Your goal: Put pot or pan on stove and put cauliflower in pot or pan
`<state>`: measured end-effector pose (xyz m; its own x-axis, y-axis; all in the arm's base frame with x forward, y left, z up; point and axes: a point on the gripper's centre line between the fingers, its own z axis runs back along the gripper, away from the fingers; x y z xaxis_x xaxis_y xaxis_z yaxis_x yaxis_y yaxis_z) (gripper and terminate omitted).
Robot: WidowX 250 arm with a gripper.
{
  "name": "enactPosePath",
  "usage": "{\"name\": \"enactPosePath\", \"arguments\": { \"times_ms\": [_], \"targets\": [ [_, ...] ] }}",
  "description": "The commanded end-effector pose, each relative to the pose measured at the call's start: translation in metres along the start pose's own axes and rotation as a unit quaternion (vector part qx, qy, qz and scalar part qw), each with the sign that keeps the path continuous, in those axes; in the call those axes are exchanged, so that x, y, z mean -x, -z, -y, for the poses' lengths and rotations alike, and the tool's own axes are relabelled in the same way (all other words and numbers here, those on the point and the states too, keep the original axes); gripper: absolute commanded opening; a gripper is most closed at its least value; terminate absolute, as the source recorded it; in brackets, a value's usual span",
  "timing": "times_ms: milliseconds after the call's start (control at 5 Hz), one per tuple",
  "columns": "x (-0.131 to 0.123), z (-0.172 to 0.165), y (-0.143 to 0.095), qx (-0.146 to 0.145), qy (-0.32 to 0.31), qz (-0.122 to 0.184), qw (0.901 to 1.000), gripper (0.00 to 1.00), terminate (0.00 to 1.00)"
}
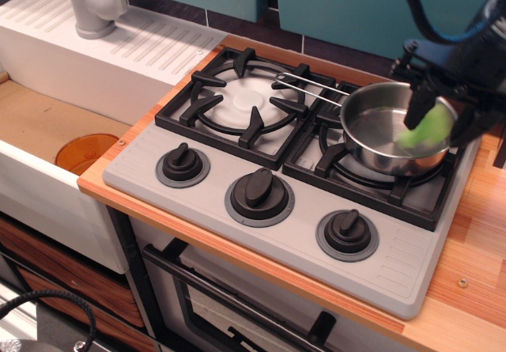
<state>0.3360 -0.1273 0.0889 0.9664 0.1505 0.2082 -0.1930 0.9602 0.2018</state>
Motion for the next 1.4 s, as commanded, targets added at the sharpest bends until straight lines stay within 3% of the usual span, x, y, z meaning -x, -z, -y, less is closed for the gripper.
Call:
{"name": "enactPosePath", "arguments": {
  "times_ms": [0, 400, 1200],
  "targets": [
    [-0.024, -0.008, -0.012, 0.023, -0.005, 0.030, 0.9993, 1.00, 0.00],
    [-0.029, -0.027, -0.016, 0.033, 0.006, 0.014, 0.9993, 1.00, 0.00],
    [-0.043, -0.086, -0.013, 0.041, 0.043, 0.014, 0.9982, 1.00, 0.00]
  ]
}}
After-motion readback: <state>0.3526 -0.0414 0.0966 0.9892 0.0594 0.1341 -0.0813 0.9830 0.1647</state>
